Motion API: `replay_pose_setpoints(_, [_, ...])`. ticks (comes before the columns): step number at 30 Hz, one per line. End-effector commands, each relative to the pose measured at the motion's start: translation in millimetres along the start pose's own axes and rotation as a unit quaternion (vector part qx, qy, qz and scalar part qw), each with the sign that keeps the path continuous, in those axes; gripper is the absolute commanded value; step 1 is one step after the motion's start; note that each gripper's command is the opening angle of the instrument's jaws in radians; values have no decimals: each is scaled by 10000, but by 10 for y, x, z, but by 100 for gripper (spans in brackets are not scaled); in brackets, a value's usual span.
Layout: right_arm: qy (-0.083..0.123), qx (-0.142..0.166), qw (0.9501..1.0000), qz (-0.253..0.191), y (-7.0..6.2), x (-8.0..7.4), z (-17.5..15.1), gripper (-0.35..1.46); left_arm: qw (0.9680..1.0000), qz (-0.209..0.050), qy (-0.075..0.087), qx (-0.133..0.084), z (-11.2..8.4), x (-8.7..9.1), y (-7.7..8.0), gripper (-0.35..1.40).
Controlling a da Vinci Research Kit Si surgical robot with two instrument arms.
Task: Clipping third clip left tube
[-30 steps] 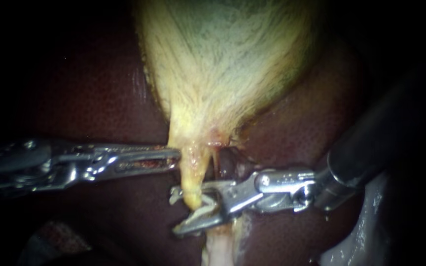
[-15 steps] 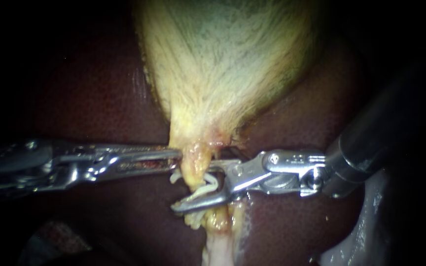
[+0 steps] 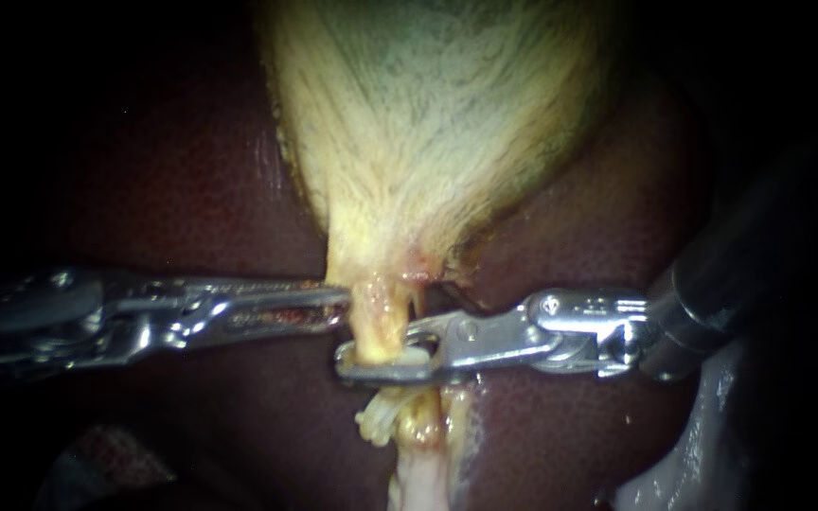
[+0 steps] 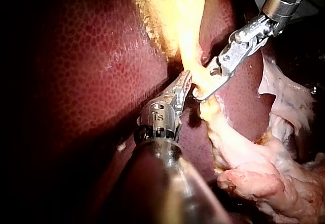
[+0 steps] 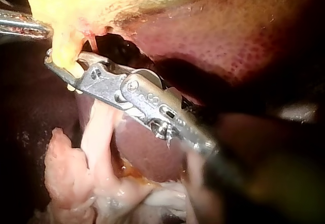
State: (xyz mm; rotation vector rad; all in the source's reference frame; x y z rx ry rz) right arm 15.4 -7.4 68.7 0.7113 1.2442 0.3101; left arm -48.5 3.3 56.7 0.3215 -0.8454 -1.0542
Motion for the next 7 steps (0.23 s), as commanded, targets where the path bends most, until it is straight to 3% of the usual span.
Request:
replay_pose_setpoints(1, [0, -1, 10000, 1, -1, 0, 1, -35, 10000, 1, 0, 1, 0, 0, 0, -35])
replay_pose_setpoints(7, [-1, -1, 10000, -4, -4, 0, 2, -35, 10000, 1, 0, 1, 0, 0, 0, -35])
